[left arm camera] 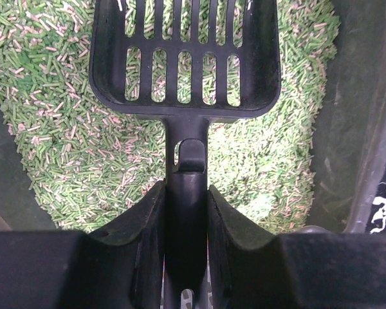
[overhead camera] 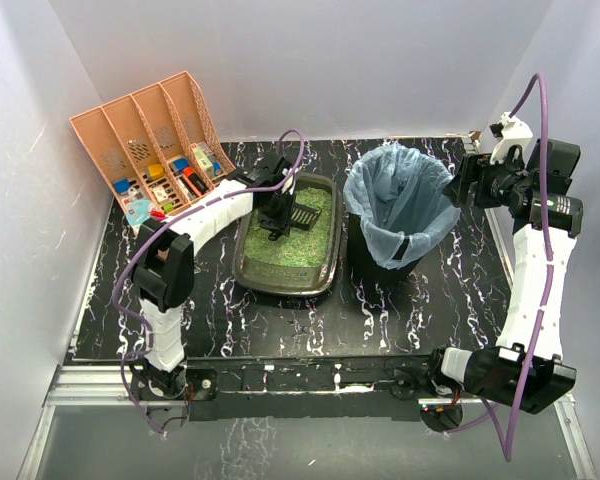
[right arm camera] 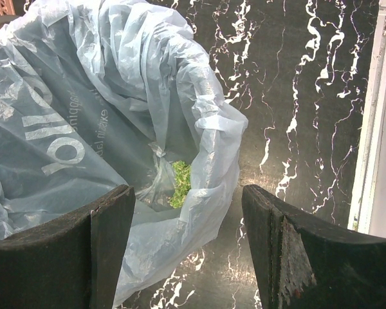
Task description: Clean the litter box
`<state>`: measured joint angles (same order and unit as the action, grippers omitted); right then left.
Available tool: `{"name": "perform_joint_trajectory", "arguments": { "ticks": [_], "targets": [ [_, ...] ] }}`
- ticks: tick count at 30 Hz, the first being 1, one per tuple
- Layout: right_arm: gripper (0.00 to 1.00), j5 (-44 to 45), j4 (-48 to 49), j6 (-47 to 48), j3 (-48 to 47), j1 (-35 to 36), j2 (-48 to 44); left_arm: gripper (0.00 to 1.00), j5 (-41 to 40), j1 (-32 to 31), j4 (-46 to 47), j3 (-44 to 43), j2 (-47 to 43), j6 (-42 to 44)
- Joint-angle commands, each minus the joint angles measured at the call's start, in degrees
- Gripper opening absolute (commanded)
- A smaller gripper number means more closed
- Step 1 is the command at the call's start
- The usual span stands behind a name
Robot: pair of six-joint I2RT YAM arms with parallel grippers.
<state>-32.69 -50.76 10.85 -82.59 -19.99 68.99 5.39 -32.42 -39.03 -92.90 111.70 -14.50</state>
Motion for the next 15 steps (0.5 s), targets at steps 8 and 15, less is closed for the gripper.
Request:
{"name": "perform_joint_trajectory", "arguments": {
  "ticks": [8,15],
  "targets": [
    [0.73,0.49,2.92,0.52,0.26,-0.31,-1.83,0.00,2.42,-1.11,-2.66,-7.47,4.87,-2.58],
    [0.74,0.04,3.31,0.45,0.63,-0.31,-1.50,0.00,0.59,-1.72,-1.37,-9.87,7.70,2.07]
  ]
}}
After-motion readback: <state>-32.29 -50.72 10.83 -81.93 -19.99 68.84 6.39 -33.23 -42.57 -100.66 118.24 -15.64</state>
